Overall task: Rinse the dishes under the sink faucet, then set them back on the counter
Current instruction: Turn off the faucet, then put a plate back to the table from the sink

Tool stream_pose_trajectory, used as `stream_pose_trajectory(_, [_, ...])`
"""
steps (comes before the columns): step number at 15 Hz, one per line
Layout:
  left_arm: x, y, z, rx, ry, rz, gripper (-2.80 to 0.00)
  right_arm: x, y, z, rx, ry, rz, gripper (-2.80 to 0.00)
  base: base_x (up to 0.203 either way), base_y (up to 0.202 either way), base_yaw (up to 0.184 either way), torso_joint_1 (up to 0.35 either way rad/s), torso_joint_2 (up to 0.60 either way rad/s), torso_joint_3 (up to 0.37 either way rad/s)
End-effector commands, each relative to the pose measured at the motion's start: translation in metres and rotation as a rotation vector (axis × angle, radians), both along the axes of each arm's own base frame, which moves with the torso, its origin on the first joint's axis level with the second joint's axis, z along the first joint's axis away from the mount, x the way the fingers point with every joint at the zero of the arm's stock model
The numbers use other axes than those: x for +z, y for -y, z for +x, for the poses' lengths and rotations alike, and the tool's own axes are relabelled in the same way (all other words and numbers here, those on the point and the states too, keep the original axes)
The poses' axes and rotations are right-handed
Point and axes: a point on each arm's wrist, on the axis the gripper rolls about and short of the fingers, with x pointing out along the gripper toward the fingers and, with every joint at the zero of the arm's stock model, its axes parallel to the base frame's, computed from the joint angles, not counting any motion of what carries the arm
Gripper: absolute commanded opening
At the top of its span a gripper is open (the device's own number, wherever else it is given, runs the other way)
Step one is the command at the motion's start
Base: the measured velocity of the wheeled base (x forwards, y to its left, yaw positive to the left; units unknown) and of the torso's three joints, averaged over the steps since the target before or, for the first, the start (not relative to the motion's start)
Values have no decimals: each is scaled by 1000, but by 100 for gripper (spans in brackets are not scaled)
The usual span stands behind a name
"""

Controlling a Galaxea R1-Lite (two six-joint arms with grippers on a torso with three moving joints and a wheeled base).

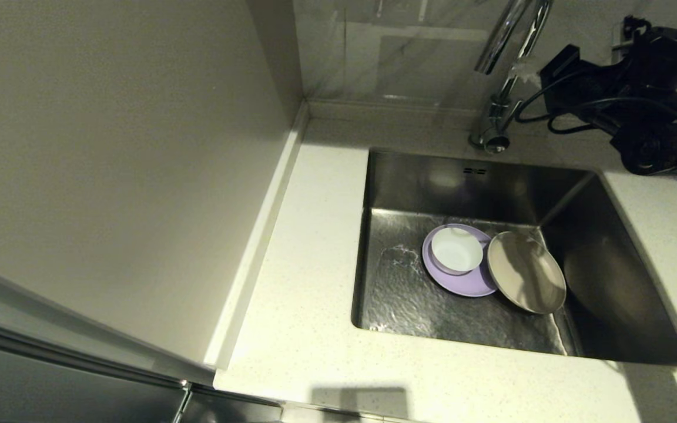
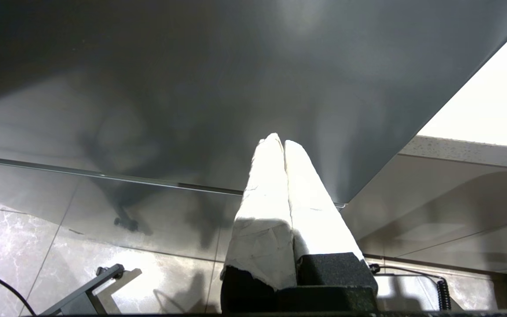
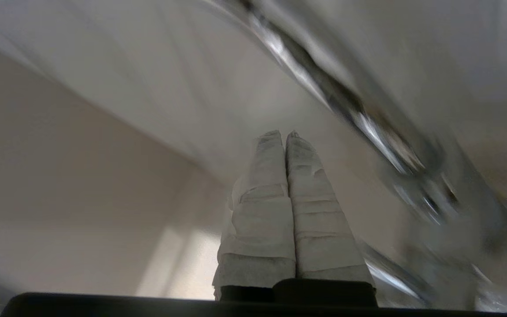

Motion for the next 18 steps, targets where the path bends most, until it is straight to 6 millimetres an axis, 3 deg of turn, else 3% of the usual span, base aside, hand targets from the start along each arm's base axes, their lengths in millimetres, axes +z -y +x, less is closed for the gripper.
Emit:
stream_pose_trajectory(1, [0,0,0,1,4,-1,-280,31,0,-24,15,69,44,-280,0,0,0,0,0,0])
stream_pose_trajectory(5, [0,0,0,0,4,1,-280,51,11,-50,-51,56,-71,-280,0,0,0,0,0,0])
stream_pose_trajectory(7, [0,0,0,0,5,0,-280,54,28,-67,-101,-10,-268,-280,0,0,0,0,0,0])
stream_pose_trajectory(9, [0,0,0,1,4,-1,-280,44,43,-86,-124,-140,-529,-280,0,0,0,0,0,0])
stream_pose_trajectory(12, [0,0,0,1,4,-1,-280,37,59,-145,-147,-379,-865,-280,0,0,0,0,0,0])
stream_pose_trajectory(14, [0,0,0,1,4,-1,-280,39,66,-180,-331,-572,-1040,-280,0,0,0,0,0,0])
stream_pose_trajectory(18, [0,0,0,1,4,-1,-280,41,67,-215,-552,-820,-1183,-280,0,0,0,0,0,0])
